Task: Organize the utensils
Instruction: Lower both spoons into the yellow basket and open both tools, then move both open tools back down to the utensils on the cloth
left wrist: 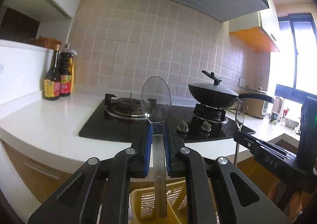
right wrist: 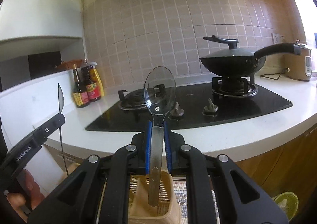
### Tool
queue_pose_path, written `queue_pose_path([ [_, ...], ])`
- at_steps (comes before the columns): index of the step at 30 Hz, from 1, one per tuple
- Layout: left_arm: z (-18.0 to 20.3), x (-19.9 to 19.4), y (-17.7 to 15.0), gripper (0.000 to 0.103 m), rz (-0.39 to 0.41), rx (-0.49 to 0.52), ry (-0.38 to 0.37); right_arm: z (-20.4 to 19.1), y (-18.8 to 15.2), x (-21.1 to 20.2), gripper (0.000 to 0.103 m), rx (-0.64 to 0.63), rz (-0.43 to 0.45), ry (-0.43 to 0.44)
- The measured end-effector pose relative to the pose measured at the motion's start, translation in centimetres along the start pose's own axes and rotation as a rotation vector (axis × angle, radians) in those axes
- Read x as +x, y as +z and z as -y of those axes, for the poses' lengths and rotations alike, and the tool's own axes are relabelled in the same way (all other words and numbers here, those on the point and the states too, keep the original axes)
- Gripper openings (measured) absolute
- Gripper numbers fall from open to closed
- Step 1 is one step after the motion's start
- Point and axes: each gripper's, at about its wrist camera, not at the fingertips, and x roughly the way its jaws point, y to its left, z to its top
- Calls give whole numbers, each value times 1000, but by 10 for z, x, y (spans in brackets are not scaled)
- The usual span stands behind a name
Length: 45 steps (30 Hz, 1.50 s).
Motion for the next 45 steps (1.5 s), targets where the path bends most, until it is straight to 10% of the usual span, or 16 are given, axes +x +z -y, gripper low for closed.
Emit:
queue_pose_path([
  [10, -7, 5, -20, 18, -24, -32, -45, -1, -17, -8, 15, -33, 7, -11],
  [14, -6, -4, -20, 27, -44, -23, -49, -2, -17, -27, 50, -17, 10, 11],
  [32, 9, -140, 7, 53, 8, -34, -75, -23, -23, -143, 50, -48, -153, -17],
  [45, -16, -187, -26, 54, -234, -48, -10, -24, -100, -152, 51, -63, -650, -82],
])
